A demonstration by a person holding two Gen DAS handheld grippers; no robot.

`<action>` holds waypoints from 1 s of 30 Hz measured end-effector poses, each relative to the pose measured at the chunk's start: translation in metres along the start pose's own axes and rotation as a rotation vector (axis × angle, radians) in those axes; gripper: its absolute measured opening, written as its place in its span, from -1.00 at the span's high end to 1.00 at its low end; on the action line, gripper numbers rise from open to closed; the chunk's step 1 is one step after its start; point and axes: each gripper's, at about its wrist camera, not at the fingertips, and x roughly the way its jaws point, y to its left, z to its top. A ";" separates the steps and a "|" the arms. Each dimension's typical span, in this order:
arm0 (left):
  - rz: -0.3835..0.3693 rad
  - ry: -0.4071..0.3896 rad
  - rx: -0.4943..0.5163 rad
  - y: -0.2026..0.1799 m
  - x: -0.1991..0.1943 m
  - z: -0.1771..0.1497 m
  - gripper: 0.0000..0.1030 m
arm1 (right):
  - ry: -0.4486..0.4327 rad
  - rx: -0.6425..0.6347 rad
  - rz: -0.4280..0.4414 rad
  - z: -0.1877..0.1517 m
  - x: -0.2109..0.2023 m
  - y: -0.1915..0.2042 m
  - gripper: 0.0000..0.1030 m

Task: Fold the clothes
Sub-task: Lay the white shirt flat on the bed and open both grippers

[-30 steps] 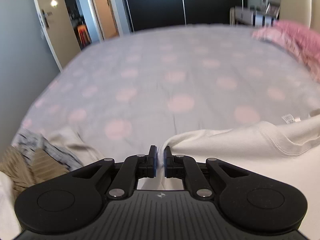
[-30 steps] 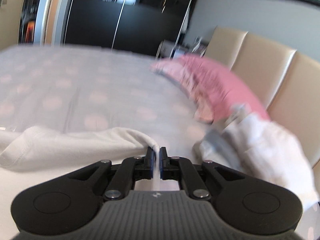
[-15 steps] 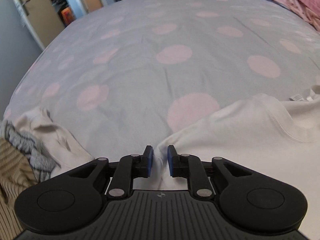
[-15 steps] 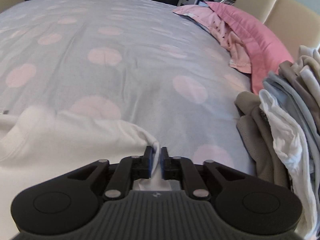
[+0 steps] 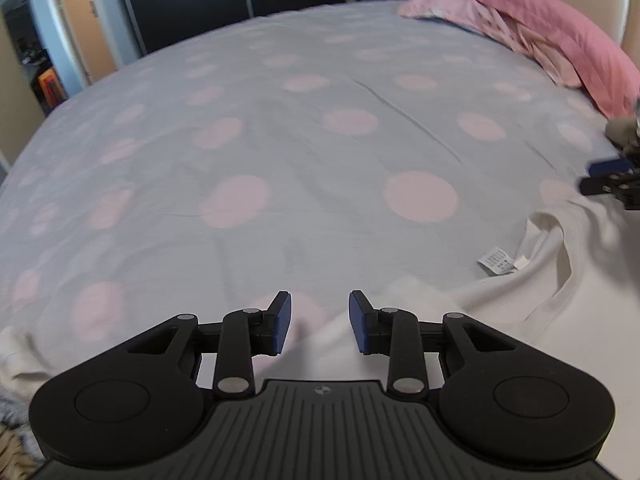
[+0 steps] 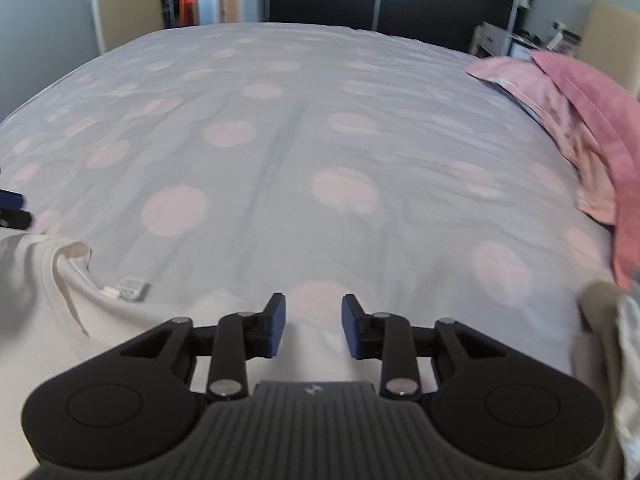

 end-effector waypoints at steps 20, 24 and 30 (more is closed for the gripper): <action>-0.058 -0.097 0.118 -0.026 0.009 -0.028 0.90 | -0.012 -0.299 0.128 -0.024 0.019 0.038 0.81; -0.017 -0.165 0.041 -0.016 0.001 -0.014 0.90 | -0.105 -0.246 0.057 -0.013 0.008 0.031 0.81; 0.063 -0.076 0.086 -0.033 0.022 -0.010 0.80 | -0.074 -0.246 -0.020 -0.007 0.020 0.044 0.63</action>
